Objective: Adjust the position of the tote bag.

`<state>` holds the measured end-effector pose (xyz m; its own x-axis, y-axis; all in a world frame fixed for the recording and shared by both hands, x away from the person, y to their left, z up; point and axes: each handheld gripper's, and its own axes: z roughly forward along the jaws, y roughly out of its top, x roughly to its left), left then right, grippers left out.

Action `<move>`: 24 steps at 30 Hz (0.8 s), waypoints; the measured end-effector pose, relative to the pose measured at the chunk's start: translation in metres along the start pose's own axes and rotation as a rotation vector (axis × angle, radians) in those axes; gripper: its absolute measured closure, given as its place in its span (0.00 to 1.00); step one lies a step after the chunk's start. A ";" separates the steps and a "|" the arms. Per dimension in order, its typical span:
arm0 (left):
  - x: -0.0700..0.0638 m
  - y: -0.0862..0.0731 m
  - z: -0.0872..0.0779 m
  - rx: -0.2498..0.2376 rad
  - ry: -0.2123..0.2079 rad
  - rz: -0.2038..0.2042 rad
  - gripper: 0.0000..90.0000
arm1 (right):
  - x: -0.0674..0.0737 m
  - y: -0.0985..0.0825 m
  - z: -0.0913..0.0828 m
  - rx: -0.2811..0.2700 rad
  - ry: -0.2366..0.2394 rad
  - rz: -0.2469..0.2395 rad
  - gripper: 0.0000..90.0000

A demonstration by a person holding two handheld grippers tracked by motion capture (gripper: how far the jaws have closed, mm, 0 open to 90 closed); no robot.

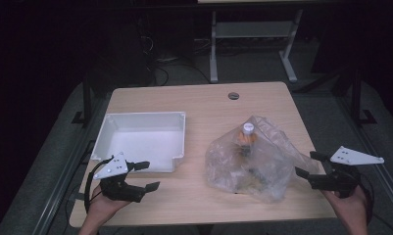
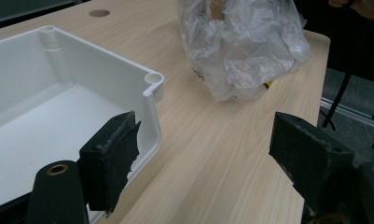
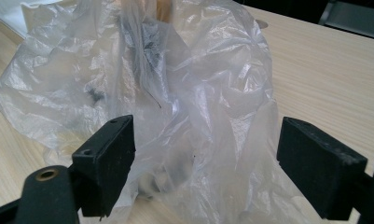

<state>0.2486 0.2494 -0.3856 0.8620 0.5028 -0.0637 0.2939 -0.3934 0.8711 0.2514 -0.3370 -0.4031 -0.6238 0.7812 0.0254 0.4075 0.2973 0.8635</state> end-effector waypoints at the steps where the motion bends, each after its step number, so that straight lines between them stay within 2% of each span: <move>1: 0.000 0.001 0.001 0.003 -0.006 0.002 0.26 | 0.000 0.000 0.000 0.002 0.004 0.004 0.20; 5: -0.002 0.008 0.007 0.020 -0.039 0.021 0.27 | -0.002 -0.001 -0.002 -0.002 0.006 0.007 0.20; 9: -0.003 0.015 0.013 0.047 -0.055 0.045 0.27 | -0.002 -0.001 -0.003 -0.011 0.007 0.013 0.20; 19: -0.008 0.036 0.026 0.069 -0.099 0.094 0.27 | -0.002 -0.003 -0.003 -0.026 0.012 0.032 0.20; 24: -0.009 0.043 0.032 0.075 -0.129 0.105 0.28 | -0.003 -0.003 -0.003 -0.031 0.010 0.037 0.20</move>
<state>0.2667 0.2030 -0.3630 0.9341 0.3546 -0.0405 0.2251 -0.4971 0.8380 0.2500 -0.3422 -0.4042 -0.6158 0.7854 0.0624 0.4092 0.2511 0.8772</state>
